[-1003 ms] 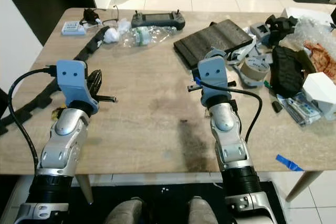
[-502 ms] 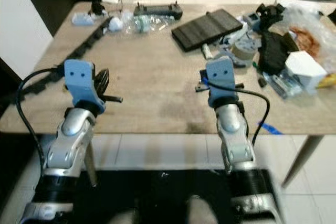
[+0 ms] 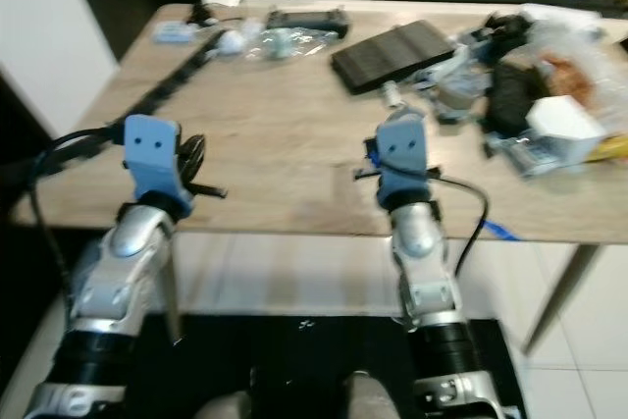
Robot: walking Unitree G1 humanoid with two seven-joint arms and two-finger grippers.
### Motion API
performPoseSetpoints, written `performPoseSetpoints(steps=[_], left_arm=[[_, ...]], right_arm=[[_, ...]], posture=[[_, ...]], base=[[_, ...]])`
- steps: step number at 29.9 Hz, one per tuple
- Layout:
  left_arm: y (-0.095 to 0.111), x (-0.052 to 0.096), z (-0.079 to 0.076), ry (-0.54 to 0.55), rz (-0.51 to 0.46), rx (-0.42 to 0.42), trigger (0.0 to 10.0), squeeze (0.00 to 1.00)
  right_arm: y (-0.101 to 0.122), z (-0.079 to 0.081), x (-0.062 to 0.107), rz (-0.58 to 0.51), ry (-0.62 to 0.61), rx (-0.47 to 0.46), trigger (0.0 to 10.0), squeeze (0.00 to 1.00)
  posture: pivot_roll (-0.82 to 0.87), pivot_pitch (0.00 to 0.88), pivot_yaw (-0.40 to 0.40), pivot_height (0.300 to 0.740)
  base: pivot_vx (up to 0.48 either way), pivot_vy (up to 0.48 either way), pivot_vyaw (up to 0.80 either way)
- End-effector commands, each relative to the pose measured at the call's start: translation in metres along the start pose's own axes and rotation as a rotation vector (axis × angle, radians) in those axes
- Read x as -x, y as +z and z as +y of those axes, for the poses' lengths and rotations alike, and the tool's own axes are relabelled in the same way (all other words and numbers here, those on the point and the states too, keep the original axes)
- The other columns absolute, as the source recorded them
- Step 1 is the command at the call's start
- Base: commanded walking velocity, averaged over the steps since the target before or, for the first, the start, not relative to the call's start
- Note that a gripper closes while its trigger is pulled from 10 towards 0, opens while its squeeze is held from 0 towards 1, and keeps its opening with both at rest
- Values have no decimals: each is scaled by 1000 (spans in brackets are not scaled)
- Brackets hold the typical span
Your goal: Picking trash to rubbish bin
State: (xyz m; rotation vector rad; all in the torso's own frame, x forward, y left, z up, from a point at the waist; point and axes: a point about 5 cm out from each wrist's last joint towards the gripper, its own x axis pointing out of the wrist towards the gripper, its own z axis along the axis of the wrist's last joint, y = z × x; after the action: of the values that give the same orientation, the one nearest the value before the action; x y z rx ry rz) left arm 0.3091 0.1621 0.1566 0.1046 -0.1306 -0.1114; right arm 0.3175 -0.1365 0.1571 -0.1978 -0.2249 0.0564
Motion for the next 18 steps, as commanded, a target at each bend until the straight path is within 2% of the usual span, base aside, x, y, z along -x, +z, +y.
performPoseSetpoints(steps=[1,18], left_arm=[[-1,-1,-4,-28,5,-22,10000,0],[-2,-1,-2,-17,16,-36,10000,0]], right_arm=[[-2,-2,2,5,-16,-13,10000,0],[-5,0,2,15,-26,-26,10000,0]], posture=[[24,40,19,740],[32,31,21,740]], base=[[0,0,-800],[0,0,-800]])
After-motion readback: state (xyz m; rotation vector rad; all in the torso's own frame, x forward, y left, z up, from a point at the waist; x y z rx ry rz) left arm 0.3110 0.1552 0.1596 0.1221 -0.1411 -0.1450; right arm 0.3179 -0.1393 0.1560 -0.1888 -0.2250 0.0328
